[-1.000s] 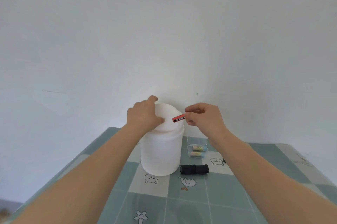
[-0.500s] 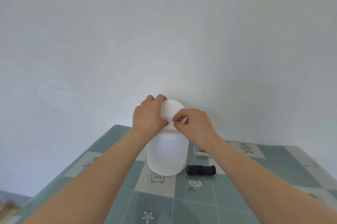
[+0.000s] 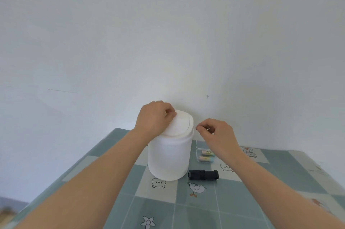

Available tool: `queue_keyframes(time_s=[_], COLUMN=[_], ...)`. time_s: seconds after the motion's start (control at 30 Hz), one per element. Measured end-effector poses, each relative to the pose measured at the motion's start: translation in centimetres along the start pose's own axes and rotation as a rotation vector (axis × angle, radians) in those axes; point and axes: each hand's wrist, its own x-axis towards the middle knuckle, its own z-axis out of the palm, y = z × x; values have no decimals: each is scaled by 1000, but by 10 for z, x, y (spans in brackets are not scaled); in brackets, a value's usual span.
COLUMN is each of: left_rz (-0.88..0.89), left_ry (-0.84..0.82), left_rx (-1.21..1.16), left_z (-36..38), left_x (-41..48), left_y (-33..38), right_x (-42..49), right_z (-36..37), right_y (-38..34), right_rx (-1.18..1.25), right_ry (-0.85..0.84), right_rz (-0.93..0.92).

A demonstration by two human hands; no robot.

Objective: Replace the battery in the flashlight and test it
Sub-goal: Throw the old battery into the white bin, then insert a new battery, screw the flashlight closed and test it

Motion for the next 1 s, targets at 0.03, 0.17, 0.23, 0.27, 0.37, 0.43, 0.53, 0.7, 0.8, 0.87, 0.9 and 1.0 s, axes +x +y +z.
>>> queue_keyframes(time_s=[0.03,0.17,0.23,0.27,0.37,0.43,0.53,0.7,0.8,0.87,0.9,1.0], left_rz=[-31,-29,4,25,53,79,82,37,12,-1,-7,-25], left_ry=[-50,-161,-303,-342,-300,-253,-244,-268,-300,-309,-312,-343], left_rx=[-19,58,165,229,328,370,415,401,382,387,388,370], left_z=[0,-5,-5,-3,6,9,10,20,23,24,26,30], left_x=[-1,-8,-16,-21,-29,-26,-16,5,15,20,23,28], left_y=[2,10,11,11,10,11,7,0,-5,-8,-9,-13], right_x=[-1,-8,-11,-12,-18,-22,-26,-29,-31,-31,-32,-34], right_z=[-1,-5,-6,-7,-9,-9,-12,-17,-18,-18,-18,-17], right_y=[2,12,19,24,40,53,70,88,96,101,102,105], right_rx=[1,13,7,1,-32,-58,-85,-132,-151,-163,-162,-156], right_ry=[4,-5,-9,-9,-14,-20,-30,-19,-32,-48,-55,-78], right_rz=[9,39,55,67,104,126,166,197,221,235,239,247])
